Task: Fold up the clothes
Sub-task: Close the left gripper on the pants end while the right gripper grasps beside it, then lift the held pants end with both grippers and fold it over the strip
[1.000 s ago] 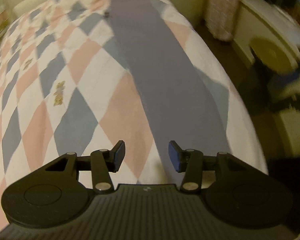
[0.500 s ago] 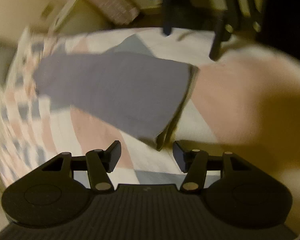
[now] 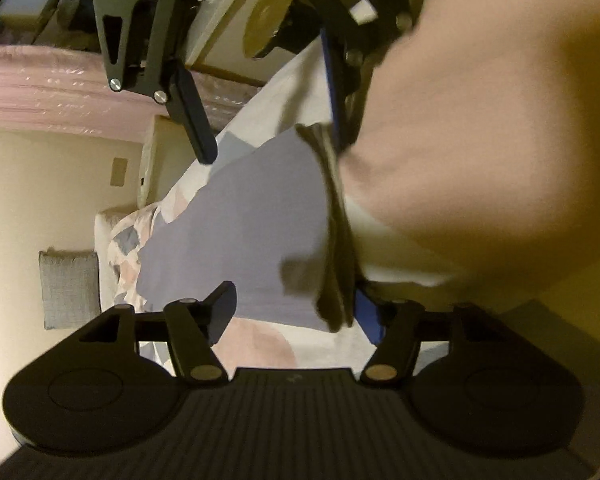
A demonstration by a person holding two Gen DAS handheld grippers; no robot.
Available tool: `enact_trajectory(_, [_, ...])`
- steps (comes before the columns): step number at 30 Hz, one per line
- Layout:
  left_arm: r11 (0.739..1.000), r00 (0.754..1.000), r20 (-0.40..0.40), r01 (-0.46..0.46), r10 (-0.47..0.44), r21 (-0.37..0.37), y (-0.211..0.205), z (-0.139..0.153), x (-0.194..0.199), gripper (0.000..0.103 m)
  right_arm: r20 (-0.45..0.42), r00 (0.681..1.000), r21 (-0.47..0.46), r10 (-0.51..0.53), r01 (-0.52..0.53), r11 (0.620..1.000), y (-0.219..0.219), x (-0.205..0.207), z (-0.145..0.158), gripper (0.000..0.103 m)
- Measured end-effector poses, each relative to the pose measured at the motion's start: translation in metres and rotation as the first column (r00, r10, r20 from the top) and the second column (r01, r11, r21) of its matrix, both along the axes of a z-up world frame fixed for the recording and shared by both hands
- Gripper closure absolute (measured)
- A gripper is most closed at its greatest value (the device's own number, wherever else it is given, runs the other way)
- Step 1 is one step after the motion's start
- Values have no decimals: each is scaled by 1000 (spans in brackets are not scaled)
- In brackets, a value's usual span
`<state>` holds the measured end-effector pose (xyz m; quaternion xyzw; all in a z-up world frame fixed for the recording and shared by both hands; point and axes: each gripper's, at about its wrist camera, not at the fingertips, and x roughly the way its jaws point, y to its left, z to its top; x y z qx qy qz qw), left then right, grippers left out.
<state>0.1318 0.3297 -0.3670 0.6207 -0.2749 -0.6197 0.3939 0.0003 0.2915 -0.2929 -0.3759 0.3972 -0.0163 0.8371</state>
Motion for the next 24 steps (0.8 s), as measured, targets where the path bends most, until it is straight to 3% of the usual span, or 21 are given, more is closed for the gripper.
enact_trajectory(3, [1000,1000,-11,-22,22,-7,-3,-3,1,47,41,999,-95,26,-22,995,2,6,-10,41])
enact_trajectory(5, [999,999,-19,-43,43,-1,-7,-5,0,58,34,999,-100,28,-24,995,0,11,-15,46])
enact_trajectory(7, [998,998,-25,-63,64,26,-12,-3,-1,85,32,998,-116,49,-45,992,-1,13,-21,53])
enact_trajectory(8, [996,997,-33,-72,73,47,-14,1,-2,93,21,998,-106,62,-59,993,-2,15,-22,57])
enact_trajectory(9, [994,996,-40,-80,83,68,-17,5,-2,95,11,997,-95,75,-74,993,-4,16,-23,66])
enact_trajectory(10, [993,995,-45,-86,90,85,-19,10,-3,95,0,996,-83,89,-88,993,-5,17,-24,85])
enact_trajectory(11, [990,992,-61,-102,108,95,-24,18,-2,95,-16,996,-50,89,-90,995,-8,19,-22,96])
enact_trajectory(12, [987,987,-86,-126,135,104,-30,28,-2,95,-25,996,-16,81,-81,997,-14,22,-18,99])
enact_trajectory(14, [977,972,-133,-179,194,115,-42,49,-1,96,-29,998,93,55,-52,994,-30,28,-3,100])
enact_trajectory(17, [951,927,-219,-281,303,128,-73,88,4,96,-6,1000,260,-11,12,966,-63,35,26,101])
enact_trajectory(21, [910,853,-316,-389,415,144,-124,134,16,96,4,993,478,-119,103,872,-117,45,67,101])
enact_trajectory(24, [885,812,-355,-439,464,155,-165,158,25,96,7,976,594,-216,170,787,-170,55,91,100])
